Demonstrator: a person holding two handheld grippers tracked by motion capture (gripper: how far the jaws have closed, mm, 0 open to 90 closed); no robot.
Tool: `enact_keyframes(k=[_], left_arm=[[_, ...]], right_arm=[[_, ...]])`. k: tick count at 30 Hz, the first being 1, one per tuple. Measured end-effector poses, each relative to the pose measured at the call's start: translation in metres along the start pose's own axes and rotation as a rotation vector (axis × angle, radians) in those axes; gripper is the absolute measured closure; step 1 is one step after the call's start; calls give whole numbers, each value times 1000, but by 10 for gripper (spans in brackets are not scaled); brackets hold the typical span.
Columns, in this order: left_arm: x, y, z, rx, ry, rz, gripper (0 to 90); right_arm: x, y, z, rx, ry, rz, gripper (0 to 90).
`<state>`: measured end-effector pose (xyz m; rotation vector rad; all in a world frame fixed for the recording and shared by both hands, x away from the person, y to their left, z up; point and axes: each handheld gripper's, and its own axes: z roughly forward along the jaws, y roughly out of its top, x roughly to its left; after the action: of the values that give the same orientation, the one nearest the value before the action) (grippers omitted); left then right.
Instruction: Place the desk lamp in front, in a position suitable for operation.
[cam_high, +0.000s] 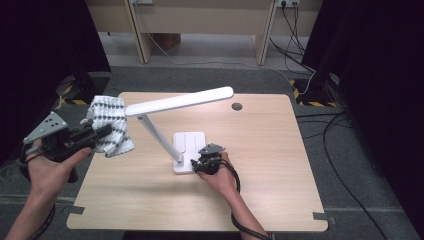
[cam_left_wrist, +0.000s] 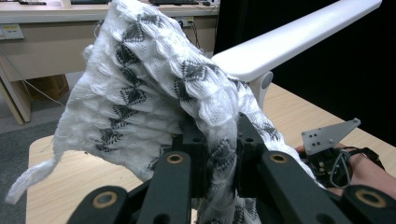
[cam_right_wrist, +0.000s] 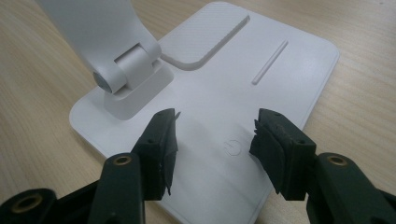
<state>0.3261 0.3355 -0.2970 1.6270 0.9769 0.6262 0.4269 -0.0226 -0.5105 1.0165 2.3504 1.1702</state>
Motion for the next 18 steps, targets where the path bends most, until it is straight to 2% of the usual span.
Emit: enact_keyframes(k=[18], left_arm=[[3, 29, 4, -29, 6, 13, 786]], right_arm=[[0, 0, 0, -1, 3, -4, 497]])
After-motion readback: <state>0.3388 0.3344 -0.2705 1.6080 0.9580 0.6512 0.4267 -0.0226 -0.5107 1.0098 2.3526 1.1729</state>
